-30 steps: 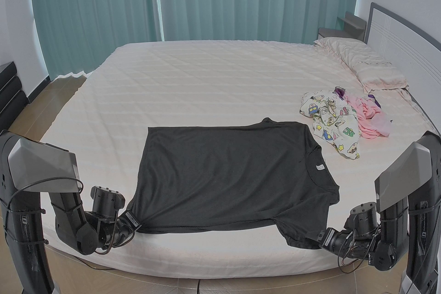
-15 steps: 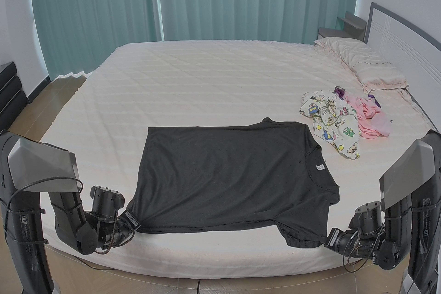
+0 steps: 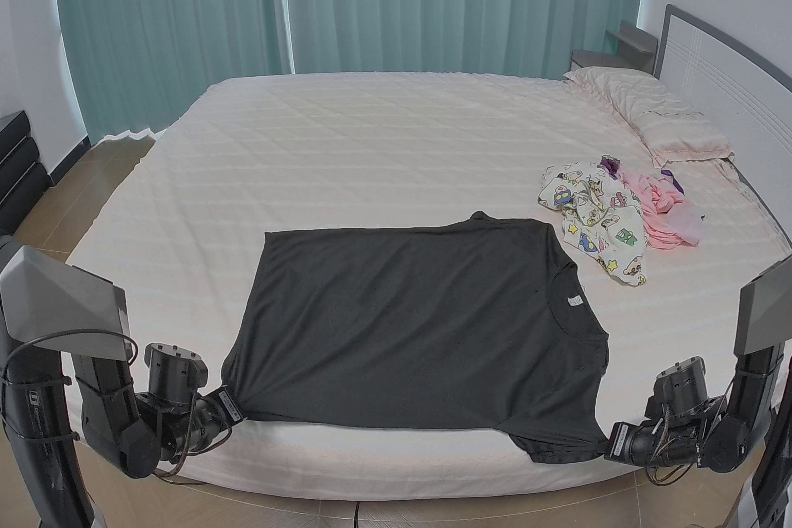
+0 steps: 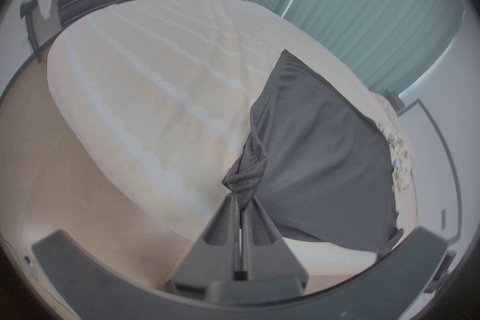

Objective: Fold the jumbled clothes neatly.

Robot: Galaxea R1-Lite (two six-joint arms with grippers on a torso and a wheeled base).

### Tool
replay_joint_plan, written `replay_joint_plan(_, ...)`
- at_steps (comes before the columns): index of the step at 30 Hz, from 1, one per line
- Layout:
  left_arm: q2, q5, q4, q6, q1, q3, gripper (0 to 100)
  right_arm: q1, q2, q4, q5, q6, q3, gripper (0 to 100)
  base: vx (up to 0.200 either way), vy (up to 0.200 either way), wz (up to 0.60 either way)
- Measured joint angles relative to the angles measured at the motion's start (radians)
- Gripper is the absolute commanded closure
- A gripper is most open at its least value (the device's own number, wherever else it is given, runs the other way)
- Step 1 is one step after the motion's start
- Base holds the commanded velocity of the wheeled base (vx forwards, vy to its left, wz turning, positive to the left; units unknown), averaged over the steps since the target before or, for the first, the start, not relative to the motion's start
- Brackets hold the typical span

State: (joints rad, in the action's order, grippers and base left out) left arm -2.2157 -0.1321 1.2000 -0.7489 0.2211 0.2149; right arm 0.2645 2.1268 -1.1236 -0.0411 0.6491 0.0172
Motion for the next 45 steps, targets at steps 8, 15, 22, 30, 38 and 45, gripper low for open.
replay_joint_plan(8, 0.010, -0.010, 0.020, 0.104, 0.001, -0.089, 100, -0.004, -0.089, 0.160, 0.000, -0.055, 0.000, 100, 0.000, 0.000, 0.00)
replay_joint_plan(15, -0.031, -0.010, 0.060, 0.105, 0.003, -0.099, 100, 0.017, -0.125, 0.265, -0.003, -0.069, 0.000, 100, 0.000, 0.000, 0.00)
replay_joint_plan(22, -0.079, 0.006, 0.181, 0.105, 0.016, -0.146, 100, 0.041, -0.192, 0.339, -0.006, -0.094, 0.000, 100, 0.000, 0.000, 0.00)
replay_joint_plan(30, -0.074, 0.019, 0.212, 0.123, 0.029, -0.194, 100, 0.045, -0.231, 0.392, -0.009, -0.108, 0.000, 100, 0.000, 0.000, 0.00)
replay_joint_plan(38, -0.058, 0.019, 0.164, 0.130, 0.032, -0.197, 100, 0.045, -0.269, 0.469, -0.016, -0.137, 0.000, 100, 0.000, 0.000, 0.00)
replay_joint_plan(45, -0.004, 0.026, 0.008, 0.154, 0.039, -0.197, 100, 0.045, -0.297, 0.503, -0.016, -0.145, 0.000, 100, 0.000, 0.000, 0.00)
